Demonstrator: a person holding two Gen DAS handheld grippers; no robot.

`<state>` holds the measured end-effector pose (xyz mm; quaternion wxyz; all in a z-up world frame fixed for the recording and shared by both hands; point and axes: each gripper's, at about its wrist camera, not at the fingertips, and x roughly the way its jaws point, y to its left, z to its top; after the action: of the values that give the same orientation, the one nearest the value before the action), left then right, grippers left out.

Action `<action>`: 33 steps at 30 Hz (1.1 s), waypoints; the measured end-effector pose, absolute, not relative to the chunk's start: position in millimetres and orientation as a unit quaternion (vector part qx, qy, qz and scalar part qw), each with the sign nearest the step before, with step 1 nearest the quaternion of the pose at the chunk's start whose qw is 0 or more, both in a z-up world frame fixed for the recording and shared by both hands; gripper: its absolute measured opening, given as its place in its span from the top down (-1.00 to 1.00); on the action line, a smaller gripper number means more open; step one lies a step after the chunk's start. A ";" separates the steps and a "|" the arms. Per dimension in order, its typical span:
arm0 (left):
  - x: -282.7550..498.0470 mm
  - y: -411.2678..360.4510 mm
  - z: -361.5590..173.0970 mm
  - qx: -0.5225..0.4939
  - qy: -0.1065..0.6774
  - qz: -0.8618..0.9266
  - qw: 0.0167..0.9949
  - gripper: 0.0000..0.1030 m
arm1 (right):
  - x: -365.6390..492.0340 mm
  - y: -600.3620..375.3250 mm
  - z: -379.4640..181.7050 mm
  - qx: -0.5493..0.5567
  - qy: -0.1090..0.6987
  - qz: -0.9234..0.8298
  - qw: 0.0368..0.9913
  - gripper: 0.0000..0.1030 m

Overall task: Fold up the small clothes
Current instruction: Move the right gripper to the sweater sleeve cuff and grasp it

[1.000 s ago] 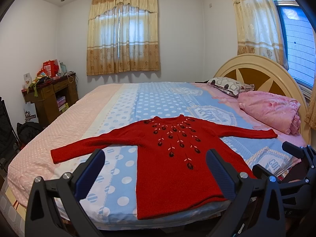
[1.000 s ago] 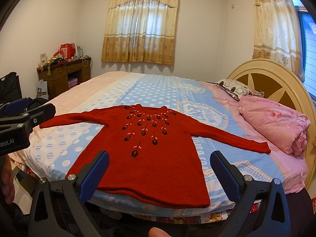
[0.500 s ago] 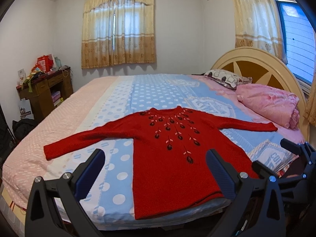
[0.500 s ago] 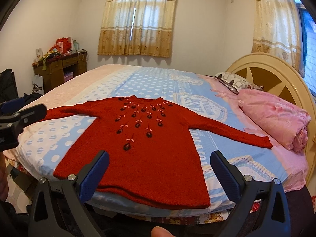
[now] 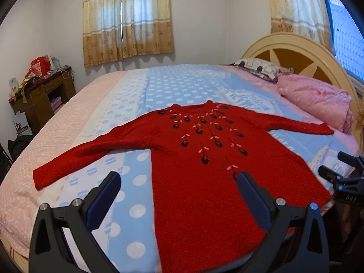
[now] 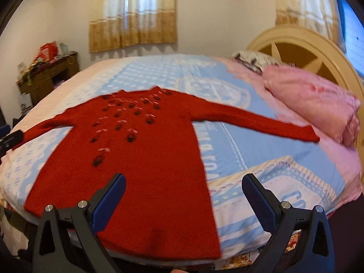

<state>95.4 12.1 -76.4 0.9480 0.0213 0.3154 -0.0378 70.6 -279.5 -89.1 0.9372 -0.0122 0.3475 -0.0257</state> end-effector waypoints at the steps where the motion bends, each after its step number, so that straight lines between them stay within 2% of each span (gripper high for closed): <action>1: 100.1 12.9 -77.3 0.024 0.318 -0.038 0.947 -1.00 | 75.2 -284.5 -91.9 -0.009 0.350 -0.031 0.936 -0.98; 8: 139.2 19.4 -84.8 0.038 0.332 -0.026 0.942 -1.00 | 106.3 -319.7 -105.2 -0.005 0.370 -0.067 0.926 -0.98; 21: 201.9 26.6 -104.0 0.037 0.355 -0.010 0.934 -1.00 | 162.1 -453.5 -112.9 0.094 0.379 -0.177 0.903 -0.96; 29: 233.6 32.4 -114.3 0.045 0.358 -0.002 0.932 -1.00 | 181.6 -553.8 -108.2 0.129 0.379 -0.275 0.874 -0.72; 33: 243.8 36.7 -122.1 0.041 0.368 0.001 0.929 -1.00 | 189.8 -594.4 -109.2 0.142 0.383 -0.312 0.858 -0.68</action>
<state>243.8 36.8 -122.1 0.9290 0.0410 0.3678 0.0011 189.8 -594.4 -109.2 0.8576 0.1423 0.3831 -0.3123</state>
